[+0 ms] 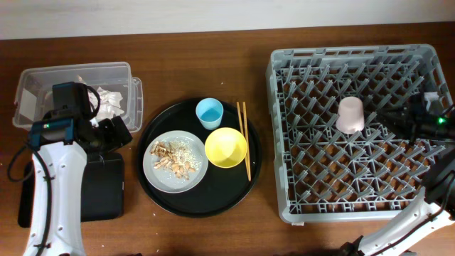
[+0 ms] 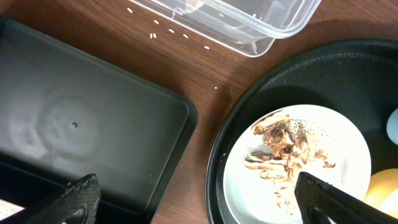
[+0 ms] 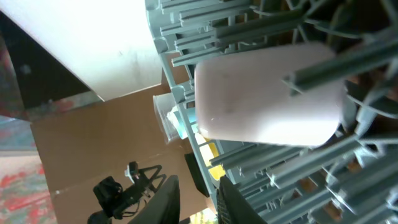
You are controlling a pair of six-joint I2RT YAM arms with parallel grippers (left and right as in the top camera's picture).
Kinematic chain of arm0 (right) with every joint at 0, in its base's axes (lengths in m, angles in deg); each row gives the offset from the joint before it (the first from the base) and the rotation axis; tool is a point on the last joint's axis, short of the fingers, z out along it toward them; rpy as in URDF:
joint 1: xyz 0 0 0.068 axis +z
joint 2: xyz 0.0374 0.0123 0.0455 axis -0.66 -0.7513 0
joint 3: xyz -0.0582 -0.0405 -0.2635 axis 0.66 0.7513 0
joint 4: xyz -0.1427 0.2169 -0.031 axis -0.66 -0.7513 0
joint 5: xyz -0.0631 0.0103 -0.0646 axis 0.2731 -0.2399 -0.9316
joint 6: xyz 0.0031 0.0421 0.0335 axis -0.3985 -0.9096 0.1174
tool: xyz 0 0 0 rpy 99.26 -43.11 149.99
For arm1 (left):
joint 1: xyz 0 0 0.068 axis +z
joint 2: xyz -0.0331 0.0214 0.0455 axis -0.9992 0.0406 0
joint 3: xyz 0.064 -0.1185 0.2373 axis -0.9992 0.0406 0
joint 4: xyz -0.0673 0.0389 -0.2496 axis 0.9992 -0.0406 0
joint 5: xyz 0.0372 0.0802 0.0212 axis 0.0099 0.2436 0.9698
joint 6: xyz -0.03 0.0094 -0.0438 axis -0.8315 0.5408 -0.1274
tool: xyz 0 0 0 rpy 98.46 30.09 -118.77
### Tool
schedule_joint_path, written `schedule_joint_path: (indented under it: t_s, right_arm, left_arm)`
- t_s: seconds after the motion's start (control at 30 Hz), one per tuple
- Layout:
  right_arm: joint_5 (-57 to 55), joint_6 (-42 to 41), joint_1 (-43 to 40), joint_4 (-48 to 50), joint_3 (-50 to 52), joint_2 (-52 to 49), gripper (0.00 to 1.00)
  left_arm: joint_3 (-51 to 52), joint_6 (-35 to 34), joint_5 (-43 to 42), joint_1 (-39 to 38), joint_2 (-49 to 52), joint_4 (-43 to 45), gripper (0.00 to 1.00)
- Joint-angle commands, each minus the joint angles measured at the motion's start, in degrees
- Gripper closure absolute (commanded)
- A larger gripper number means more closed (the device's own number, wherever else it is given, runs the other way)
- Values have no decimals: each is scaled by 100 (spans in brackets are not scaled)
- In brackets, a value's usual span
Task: Sort waste into correct bins and load items into the dishwasher rack
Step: 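Reach the right gripper to the yellow bowl and grasp it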
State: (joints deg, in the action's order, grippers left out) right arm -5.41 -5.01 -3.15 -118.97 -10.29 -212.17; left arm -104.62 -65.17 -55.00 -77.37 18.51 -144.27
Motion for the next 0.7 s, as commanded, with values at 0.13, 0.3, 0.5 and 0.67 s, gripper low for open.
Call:
schedule_joint_path:
  t_s: [0.13, 0.3, 0.5, 0.67]
  right_arm:
    - [-431, 79, -686, -258, 46, 1563, 78]
    - [-1397, -59, -588, -640, 52, 3637, 76]
    - [-1427, -225, 1272, -638, 52, 5611, 1]
    - [-2422, -1274, 4017, -249, 63, 5462, 2]
  left_arm:
    - [7, -59, 63, 11, -13, 0, 1]
    - [7, -59, 63, 11, -13, 0, 1]
    - [7, -59, 63, 11, -13, 0, 0]
    - [7, -59, 63, 11, -13, 0, 1]
